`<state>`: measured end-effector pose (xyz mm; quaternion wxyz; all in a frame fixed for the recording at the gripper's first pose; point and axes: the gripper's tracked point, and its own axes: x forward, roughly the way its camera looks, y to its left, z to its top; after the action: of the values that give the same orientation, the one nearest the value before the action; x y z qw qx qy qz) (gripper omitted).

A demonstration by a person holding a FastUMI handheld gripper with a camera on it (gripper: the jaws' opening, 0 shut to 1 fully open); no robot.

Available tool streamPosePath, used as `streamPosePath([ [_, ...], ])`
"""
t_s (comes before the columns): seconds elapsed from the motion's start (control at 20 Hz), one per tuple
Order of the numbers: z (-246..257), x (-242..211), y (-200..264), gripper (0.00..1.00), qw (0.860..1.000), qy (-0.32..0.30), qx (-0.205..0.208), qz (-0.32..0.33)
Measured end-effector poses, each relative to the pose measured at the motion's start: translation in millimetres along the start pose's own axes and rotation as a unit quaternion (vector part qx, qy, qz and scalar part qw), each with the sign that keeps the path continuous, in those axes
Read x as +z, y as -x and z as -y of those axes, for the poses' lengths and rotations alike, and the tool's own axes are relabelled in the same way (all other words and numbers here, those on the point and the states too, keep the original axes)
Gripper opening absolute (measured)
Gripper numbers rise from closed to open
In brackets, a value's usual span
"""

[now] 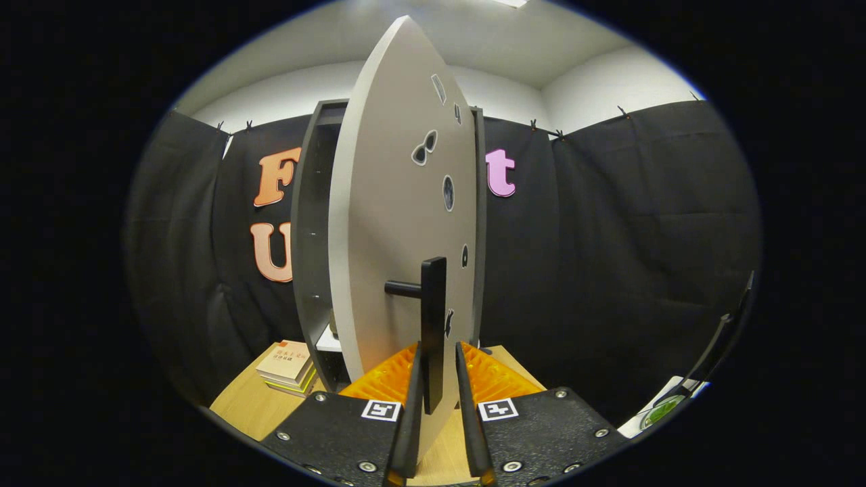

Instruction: Open the shoe cabinet door, grab the shoes and put them into the shoe cabinet, then close the shoe cabinet door.

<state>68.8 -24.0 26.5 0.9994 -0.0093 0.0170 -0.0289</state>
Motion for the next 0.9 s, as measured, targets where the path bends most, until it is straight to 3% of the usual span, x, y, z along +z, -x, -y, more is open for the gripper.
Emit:
streamPosePath([
  [0.9,77.6,-23.6,12.9,0.28,0.999,-0.024,-0.020,-0.022],
])
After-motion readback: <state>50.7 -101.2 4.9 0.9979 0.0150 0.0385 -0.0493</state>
